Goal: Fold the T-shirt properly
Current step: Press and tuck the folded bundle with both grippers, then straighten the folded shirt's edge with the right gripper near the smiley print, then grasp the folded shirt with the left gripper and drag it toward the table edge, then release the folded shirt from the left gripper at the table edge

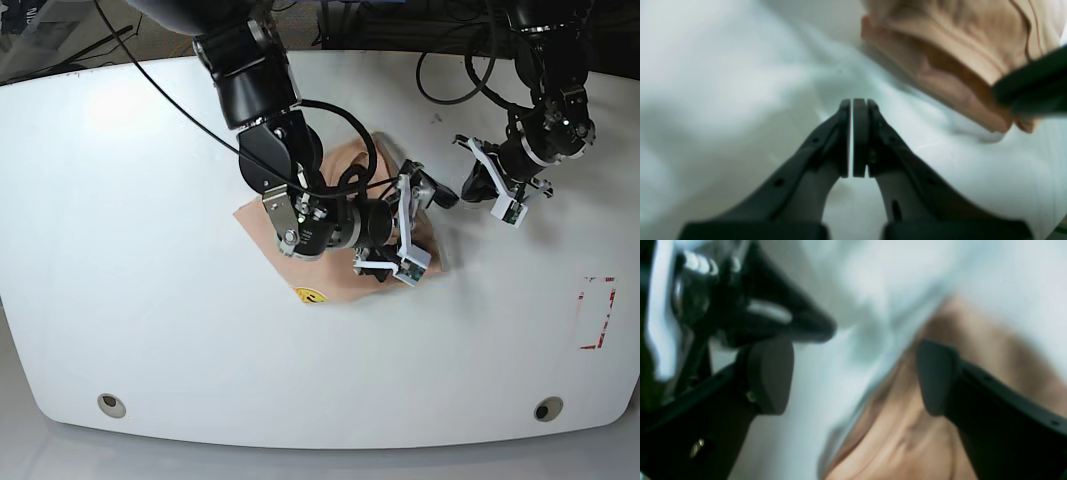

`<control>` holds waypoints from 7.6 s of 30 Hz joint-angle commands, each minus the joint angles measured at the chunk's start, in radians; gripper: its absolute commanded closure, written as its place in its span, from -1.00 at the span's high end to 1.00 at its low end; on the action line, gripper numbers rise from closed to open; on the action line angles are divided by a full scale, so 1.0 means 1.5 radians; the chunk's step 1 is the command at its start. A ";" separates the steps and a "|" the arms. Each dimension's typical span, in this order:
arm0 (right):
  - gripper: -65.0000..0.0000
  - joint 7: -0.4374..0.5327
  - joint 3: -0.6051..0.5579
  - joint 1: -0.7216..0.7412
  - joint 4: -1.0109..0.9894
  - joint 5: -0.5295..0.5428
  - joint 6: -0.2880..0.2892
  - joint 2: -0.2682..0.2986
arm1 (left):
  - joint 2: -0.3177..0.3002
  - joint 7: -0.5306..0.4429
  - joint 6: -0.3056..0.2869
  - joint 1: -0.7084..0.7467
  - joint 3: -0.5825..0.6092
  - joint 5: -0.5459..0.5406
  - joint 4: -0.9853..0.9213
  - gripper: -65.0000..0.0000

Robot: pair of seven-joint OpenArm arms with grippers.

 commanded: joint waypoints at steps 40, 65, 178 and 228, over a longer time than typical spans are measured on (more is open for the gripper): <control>-0.52 0.164 0.148 0.069 -0.213 -0.006 0.000 0.330 | 0.073 -0.019 -0.001 -0.059 0.182 -0.009 0.038 -1.00; -0.53 -0.002 0.028 -0.174 0.183 -0.008 0.000 0.263 | 0.005 -0.016 -0.001 -0.047 -0.027 -0.013 0.006 -1.00; -0.53 0.040 0.112 -0.240 0.240 -0.218 0.000 0.101 | -0.052 0.029 0.183 -0.034 -0.022 0.091 -0.248 -0.17; -0.53 0.372 0.161 -0.227 0.238 -0.419 -0.024 0.137 | -0.092 -0.396 0.149 0.001 -0.092 0.095 -0.086 -0.16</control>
